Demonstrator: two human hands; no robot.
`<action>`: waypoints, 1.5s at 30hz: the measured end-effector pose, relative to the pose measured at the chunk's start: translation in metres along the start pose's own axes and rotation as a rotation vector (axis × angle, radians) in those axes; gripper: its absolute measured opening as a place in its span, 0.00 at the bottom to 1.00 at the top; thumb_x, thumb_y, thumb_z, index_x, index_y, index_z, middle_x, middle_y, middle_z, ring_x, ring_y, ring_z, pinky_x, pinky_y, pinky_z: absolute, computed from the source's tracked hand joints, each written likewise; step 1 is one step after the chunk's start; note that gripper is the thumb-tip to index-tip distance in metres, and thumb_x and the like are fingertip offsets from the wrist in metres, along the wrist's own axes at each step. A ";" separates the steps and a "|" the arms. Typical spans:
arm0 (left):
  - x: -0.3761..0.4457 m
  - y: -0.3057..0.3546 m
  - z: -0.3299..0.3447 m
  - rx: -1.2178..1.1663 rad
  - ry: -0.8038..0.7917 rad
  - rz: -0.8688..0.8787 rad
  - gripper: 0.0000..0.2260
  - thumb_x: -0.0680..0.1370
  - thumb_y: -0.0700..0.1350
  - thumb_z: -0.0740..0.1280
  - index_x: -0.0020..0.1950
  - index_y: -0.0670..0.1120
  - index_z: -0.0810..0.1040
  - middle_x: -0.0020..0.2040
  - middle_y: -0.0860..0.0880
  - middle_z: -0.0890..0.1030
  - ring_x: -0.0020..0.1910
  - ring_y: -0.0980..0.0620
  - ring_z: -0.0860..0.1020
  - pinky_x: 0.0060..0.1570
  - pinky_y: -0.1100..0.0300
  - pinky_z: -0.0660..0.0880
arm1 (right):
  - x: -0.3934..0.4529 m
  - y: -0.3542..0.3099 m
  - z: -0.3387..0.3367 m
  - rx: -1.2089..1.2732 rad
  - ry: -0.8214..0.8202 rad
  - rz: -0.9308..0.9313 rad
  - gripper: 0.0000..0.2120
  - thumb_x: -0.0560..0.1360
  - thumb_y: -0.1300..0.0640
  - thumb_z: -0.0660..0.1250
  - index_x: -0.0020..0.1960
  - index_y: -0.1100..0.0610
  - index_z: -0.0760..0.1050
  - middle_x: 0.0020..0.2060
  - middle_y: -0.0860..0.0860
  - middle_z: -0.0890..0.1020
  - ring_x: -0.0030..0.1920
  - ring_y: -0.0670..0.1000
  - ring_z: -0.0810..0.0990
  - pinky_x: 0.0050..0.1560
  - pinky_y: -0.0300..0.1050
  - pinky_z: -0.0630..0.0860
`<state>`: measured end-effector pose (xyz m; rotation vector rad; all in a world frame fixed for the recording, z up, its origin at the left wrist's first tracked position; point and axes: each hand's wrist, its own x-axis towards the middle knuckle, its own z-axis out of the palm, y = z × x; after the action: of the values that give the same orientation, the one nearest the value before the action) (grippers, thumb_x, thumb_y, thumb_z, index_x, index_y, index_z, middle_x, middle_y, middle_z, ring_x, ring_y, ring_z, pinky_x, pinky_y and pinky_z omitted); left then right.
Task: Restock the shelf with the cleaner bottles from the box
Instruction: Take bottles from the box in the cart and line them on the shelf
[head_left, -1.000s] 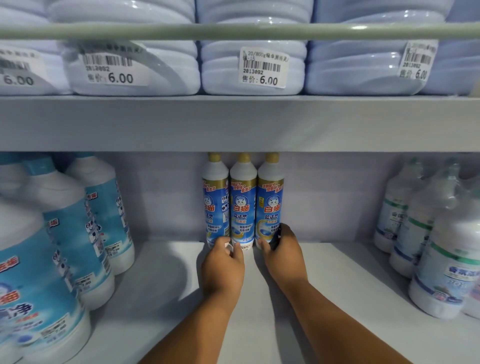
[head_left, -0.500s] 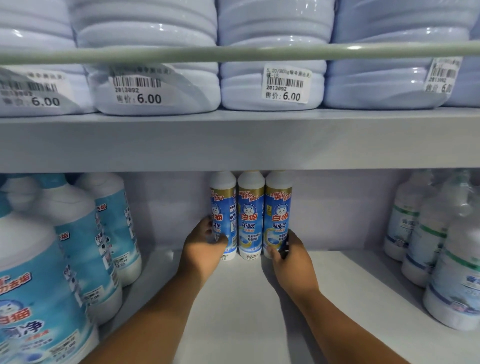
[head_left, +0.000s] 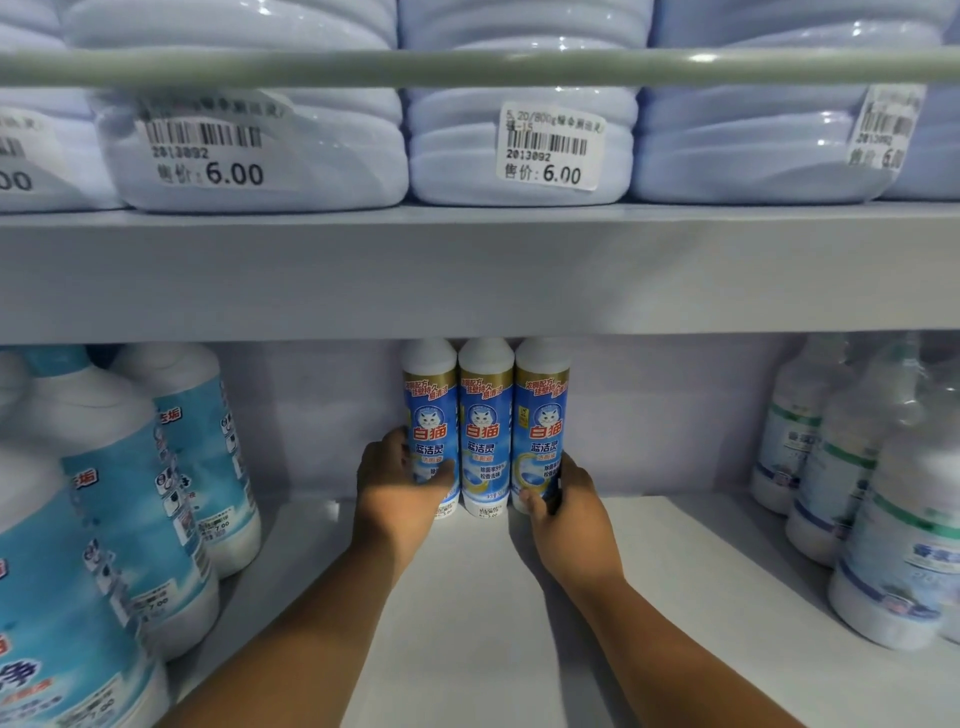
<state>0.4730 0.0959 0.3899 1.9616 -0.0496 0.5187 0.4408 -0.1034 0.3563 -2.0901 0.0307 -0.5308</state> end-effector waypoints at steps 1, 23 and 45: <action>-0.001 0.000 0.000 -0.051 -0.018 -0.020 0.18 0.70 0.44 0.79 0.56 0.52 0.77 0.52 0.52 0.82 0.51 0.54 0.83 0.55 0.50 0.81 | 0.000 0.000 0.000 -0.018 0.005 0.000 0.18 0.80 0.50 0.67 0.68 0.49 0.69 0.59 0.47 0.79 0.58 0.48 0.79 0.56 0.37 0.74; -0.027 0.026 -0.036 0.292 -0.167 -0.114 0.19 0.80 0.55 0.65 0.64 0.43 0.75 0.62 0.47 0.78 0.59 0.46 0.79 0.57 0.56 0.76 | -0.009 -0.029 -0.028 0.148 -0.184 0.191 0.16 0.78 0.43 0.67 0.63 0.48 0.73 0.59 0.47 0.83 0.55 0.44 0.82 0.57 0.47 0.80; -0.202 0.140 -0.099 0.914 -0.516 0.071 0.30 0.81 0.66 0.53 0.80 0.55 0.60 0.81 0.50 0.56 0.79 0.47 0.53 0.76 0.53 0.54 | -0.184 -0.113 -0.163 -0.820 -0.469 -0.081 0.36 0.81 0.34 0.48 0.82 0.53 0.51 0.80 0.54 0.57 0.80 0.57 0.53 0.78 0.55 0.58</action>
<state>0.2206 0.0818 0.4681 2.9592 -0.2415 0.0378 0.1915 -0.1300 0.4575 -2.9826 -0.1297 -0.0412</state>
